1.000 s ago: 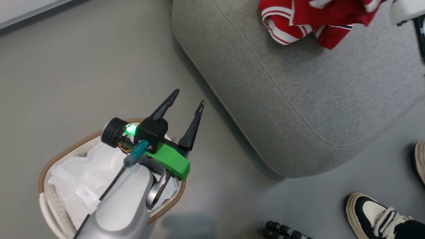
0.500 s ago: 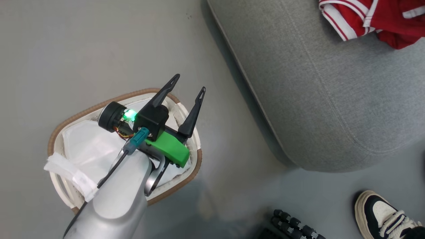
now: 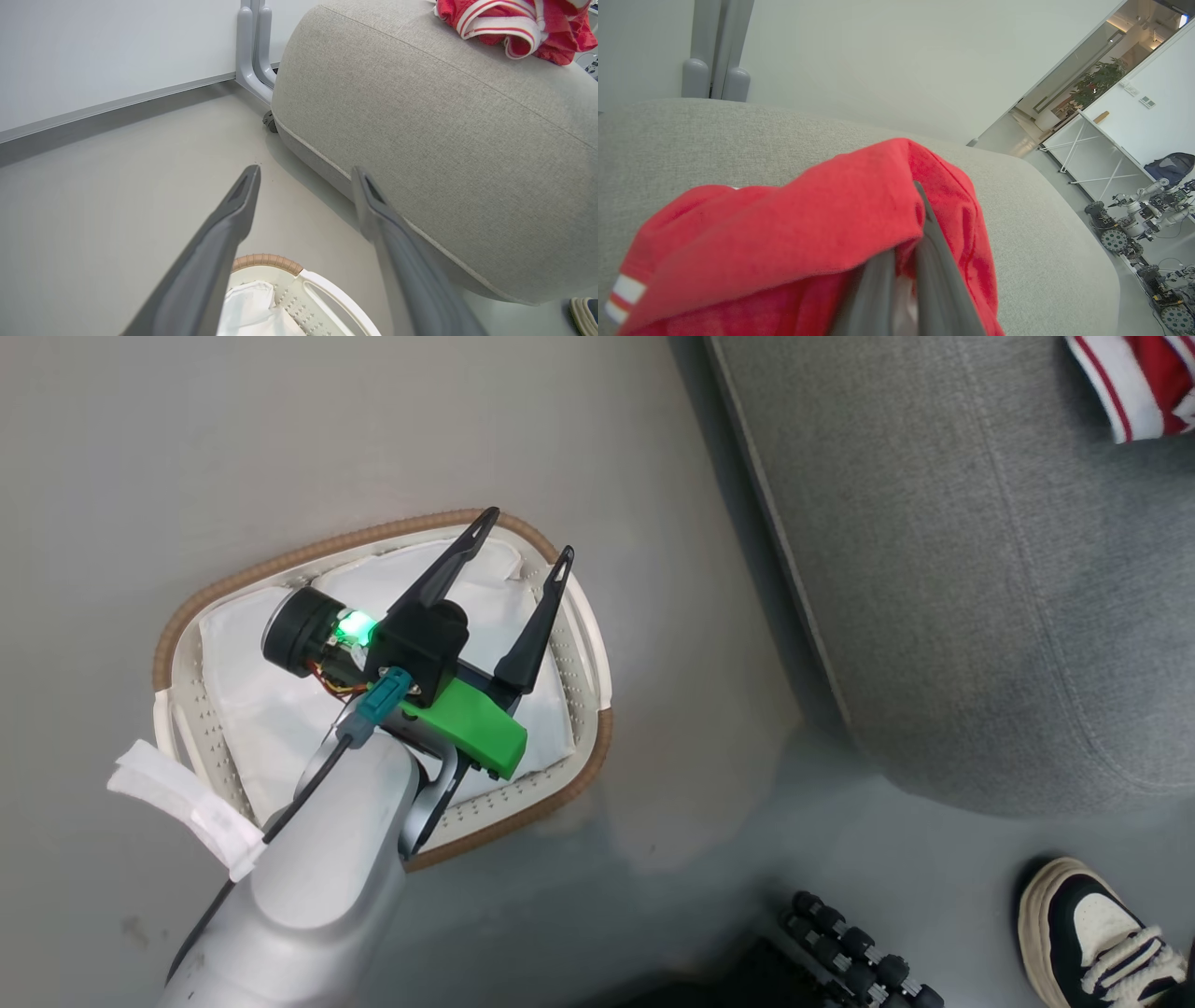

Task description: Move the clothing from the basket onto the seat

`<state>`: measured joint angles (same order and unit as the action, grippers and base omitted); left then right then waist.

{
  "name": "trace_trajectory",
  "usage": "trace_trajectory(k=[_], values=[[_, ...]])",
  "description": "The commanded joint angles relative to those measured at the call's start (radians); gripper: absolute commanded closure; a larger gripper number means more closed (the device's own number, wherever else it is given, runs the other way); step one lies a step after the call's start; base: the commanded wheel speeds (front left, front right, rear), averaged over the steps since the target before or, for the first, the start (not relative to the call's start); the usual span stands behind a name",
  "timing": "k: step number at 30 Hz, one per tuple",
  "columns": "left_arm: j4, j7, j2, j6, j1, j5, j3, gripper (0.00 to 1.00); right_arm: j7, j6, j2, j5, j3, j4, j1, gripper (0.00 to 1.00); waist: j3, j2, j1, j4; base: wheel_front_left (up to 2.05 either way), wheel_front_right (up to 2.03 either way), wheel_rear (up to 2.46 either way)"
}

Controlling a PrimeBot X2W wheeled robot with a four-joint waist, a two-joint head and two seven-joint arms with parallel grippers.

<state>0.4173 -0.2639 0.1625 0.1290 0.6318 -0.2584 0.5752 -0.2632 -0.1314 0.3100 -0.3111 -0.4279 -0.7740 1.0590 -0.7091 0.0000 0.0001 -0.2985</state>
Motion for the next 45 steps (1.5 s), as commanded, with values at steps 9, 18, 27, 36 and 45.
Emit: trace_trajectory(k=[9, 18, 27, 36, 45], values=[[0.003, -0.001, 0.007, 0.002, 0.001, 0.003, -0.029, 0.00, -0.002, 0.001, -0.057, 0.006, -0.044, 0.040, -0.074, 0.00, -0.006, 0.0000, -0.0001, 0.008, 0.00, 0.00, 0.00], [0.002, -0.001, -0.012, 0.002, -0.050, 0.002, -0.063, 0.00, -0.002, 0.001, -0.064, 0.063, -0.010, 0.128, -0.202, 0.00, 0.106, 0.0000, -0.0001, 0.004, 0.00, 0.00, 0.00], [0.006, -0.001, -0.039, 0.002, -0.139, 0.002, -0.133, 0.00, -0.002, 0.001, -0.057, 0.116, 0.079, 0.183, -0.335, 0.00, 0.244, 0.0000, -0.0001, 0.038, 0.00, 0.00, 0.00], [0.009, -0.001, -0.070, -0.004, -0.238, 0.027, -0.250, 0.00, -0.002, 0.001, -0.077, 0.204, 0.192, 0.221, -0.415, 0.00, 0.340, 0.0000, -0.0001, 0.107, 0.00, 0.00, 0.00], [0.008, -0.001, -0.094, -0.012, -0.335, 0.070, -0.372, 0.00, -0.002, 0.001, -0.112, 0.271, 0.293, 0.259, -0.484, 0.00, 0.419, 0.0000, -0.0001, 0.177, 0.00, 0.00, 0.00]])
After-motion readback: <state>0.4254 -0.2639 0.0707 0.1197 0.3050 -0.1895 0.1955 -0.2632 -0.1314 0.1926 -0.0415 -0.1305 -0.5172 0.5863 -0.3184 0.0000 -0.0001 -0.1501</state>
